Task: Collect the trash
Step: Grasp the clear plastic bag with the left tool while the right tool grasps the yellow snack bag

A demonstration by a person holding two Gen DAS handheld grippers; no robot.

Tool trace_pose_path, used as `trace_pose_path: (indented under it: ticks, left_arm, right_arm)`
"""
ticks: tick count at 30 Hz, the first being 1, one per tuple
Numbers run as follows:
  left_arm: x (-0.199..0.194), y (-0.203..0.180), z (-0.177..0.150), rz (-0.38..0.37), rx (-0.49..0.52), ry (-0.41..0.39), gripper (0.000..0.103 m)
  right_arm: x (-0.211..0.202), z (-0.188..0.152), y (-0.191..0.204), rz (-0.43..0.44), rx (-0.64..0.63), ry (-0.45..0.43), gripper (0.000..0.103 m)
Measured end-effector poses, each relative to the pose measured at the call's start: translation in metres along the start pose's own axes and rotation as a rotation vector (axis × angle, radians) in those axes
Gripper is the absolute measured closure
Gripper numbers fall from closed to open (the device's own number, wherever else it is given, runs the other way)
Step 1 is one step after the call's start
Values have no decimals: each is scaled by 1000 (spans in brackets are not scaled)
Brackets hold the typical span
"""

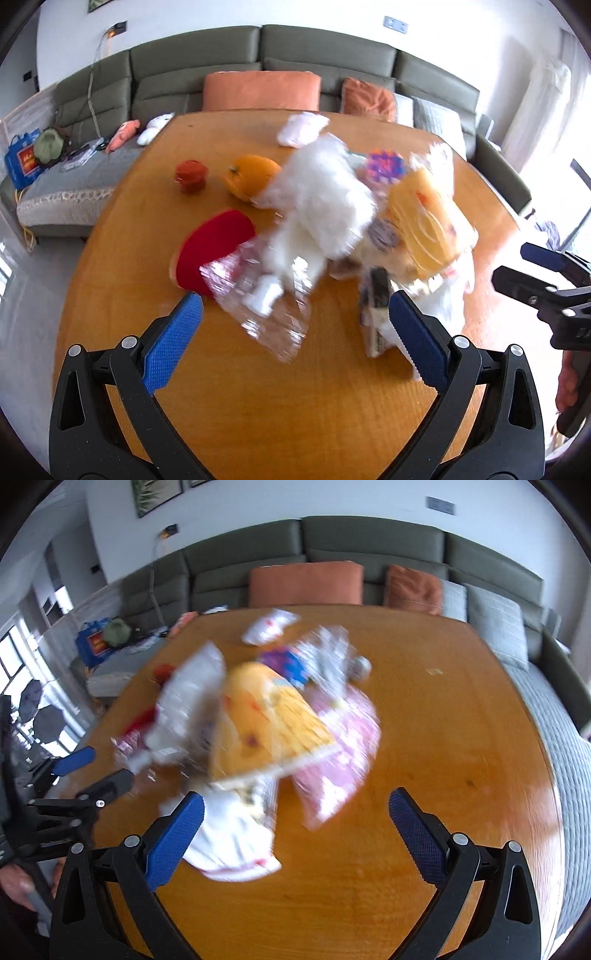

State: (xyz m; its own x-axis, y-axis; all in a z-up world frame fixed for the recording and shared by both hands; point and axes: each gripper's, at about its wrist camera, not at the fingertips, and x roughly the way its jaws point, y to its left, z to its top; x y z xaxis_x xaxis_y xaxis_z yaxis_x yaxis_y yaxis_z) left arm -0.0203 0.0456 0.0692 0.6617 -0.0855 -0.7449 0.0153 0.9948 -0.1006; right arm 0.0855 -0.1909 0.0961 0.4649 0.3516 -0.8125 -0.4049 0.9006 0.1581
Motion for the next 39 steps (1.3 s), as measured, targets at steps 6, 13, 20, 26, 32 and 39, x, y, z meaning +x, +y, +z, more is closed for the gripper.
trace_pose_path:
  ticks: [6, 13, 20, 26, 32, 39]
  left_arm:
    - [4, 28, 16, 11, -50, 5, 6]
    - [19, 17, 48, -56, 9, 30, 6]
    - [68, -6, 81, -121, 25, 114, 6]
    - [105, -3, 84, -148, -31, 205, 51]
    - [81, 3, 91, -153, -20, 126, 56]
    - [45, 19, 95, -149, -23, 51, 56]
  right_arm:
    - [34, 33, 18, 7, 2, 59, 10]
    - [51, 34, 30, 59, -31, 139, 28]
    - [31, 43, 29, 99, -46, 110, 103]
    - [27, 40, 11, 139, 21, 135, 103]
    - [15, 19, 2, 160, 83, 151, 36]
    - [27, 2, 3, 208, 168, 185, 36]
